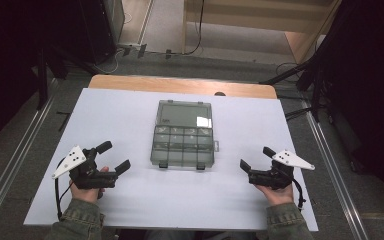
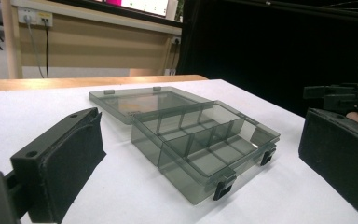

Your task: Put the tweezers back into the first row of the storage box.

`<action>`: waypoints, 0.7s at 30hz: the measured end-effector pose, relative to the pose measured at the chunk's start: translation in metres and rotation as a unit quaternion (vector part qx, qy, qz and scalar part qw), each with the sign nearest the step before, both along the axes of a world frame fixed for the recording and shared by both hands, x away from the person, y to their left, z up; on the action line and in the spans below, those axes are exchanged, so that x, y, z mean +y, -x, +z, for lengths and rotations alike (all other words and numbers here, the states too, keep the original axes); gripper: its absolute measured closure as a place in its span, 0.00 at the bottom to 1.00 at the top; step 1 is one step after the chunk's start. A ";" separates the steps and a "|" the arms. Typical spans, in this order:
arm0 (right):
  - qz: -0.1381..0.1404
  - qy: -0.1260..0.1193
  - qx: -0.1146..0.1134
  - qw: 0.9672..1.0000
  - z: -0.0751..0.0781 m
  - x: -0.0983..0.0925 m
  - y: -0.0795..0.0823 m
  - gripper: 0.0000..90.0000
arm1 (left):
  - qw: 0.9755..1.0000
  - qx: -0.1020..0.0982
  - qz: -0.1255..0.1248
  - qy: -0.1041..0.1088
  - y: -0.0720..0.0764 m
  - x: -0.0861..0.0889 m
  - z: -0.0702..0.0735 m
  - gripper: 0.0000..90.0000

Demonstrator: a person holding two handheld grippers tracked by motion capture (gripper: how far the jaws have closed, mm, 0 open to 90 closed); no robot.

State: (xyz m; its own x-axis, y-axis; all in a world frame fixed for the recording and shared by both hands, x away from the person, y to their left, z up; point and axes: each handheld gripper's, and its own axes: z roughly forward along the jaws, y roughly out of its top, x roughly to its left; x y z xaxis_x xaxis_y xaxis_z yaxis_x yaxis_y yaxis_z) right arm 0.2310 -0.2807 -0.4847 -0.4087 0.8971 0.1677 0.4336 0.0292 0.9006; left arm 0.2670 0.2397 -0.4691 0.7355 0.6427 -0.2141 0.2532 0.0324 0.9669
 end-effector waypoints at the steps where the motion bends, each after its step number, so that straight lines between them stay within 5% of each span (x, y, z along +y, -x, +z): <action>1: -0.001 -0.002 -0.003 1.000 -0.002 -0.002 0.004 0.00 | 1.000 0.000 0.000 0.001 0.000 0.000 0.000 0.00; 21: -0.017 -0.032 -0.060 0.998 -0.022 -0.026 0.037 0.00 | 1.000 0.001 -0.002 0.003 0.000 -0.001 0.000 0.00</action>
State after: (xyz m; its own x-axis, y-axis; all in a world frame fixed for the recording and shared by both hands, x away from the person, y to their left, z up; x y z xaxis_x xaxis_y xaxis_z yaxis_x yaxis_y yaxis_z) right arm 0.1942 -0.3067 -0.5065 -0.3990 0.8999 0.1762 0.3225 -0.0422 0.9456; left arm 0.2674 0.2389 -0.4694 0.7377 0.6387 -0.2189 0.2554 0.0362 0.9662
